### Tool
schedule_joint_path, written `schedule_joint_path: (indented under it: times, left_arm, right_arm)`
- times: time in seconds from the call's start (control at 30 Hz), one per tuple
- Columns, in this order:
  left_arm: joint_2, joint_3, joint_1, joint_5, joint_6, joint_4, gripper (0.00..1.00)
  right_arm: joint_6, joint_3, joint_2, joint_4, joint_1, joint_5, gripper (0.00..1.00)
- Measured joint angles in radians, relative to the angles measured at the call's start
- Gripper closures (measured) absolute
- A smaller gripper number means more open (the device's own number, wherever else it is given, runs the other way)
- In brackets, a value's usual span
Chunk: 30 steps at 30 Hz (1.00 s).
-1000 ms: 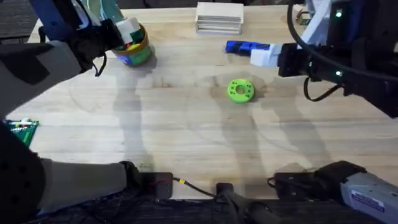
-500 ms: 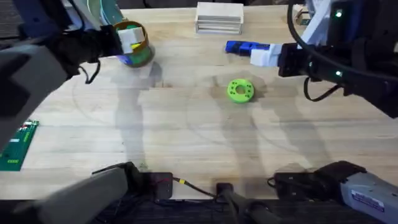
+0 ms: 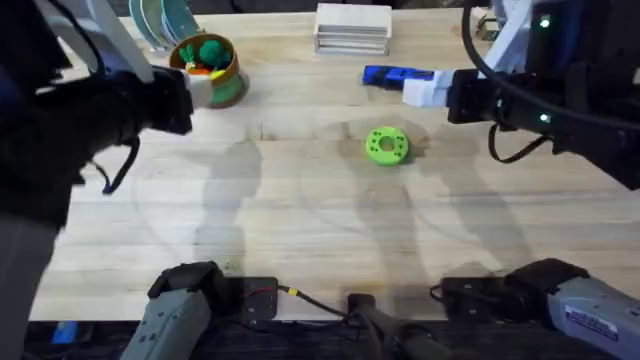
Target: Pick up the gripper from the table and insert it into the empty holder that is missing its gripper. Then pick up a screw, insert it into the mounting hole, and use the screwdriver to tighten it. Finally, clean up the table by picking up the vegetable and placing it into the bucket.
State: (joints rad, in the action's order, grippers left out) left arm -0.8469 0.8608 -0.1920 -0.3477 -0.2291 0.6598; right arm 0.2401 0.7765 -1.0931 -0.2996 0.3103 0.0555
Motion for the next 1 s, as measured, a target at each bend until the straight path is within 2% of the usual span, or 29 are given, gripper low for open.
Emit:
schedule_joint_path:
  times: [0.1, 0.13, 0.3, 0.33, 0.5, 0.7, 0.8, 1.0]
  left_arm:
    - [0.079, 0.000, 0.065, 0.000, -0.005, 0.049, 0.996]
    - [0.100, 0.000, 0.090, 0.000, -0.012, 0.064, 0.922]
    - [0.156, 0.000, 0.225, 0.000, -0.009, 0.113, 0.140]
    - [0.157, 0.000, 0.250, 0.000, 0.001, 0.115, 0.042]
    - [0.154, 0.000, 0.369, 0.002, 0.019, 0.115, 0.006]
    - [0.144, 0.000, 0.466, 0.041, 0.036, 0.115, 0.006]
    - [0.120, 0.000, 0.490, 0.059, 0.042, 0.115, 0.005]
    - [0.076, 0.000, 0.494, 0.080, 0.047, 0.115, 0.006]
  right_arm:
    - [0.000, 0.000, 0.000, 0.000, 0.000, 0.000, 0.007]
    - [0.000, 0.000, 0.000, 0.000, 0.000, 0.000, 0.007]
    - [0.000, 0.000, 0.000, 0.000, 0.000, 0.000, 0.007]
    - [0.000, 0.000, 0.000, 0.000, 0.000, 0.000, 0.007]
    - [0.000, 0.000, 0.000, 0.000, 0.000, 0.000, 0.007]
    - [0.000, 0.000, 0.000, 0.000, 0.000, 0.000, 0.007]
    - [0.003, 0.000, 0.000, 0.000, 0.000, 0.000, 0.007]
    - [0.027, 0.000, 0.000, 0.000, 0.000, 0.000, 0.007]
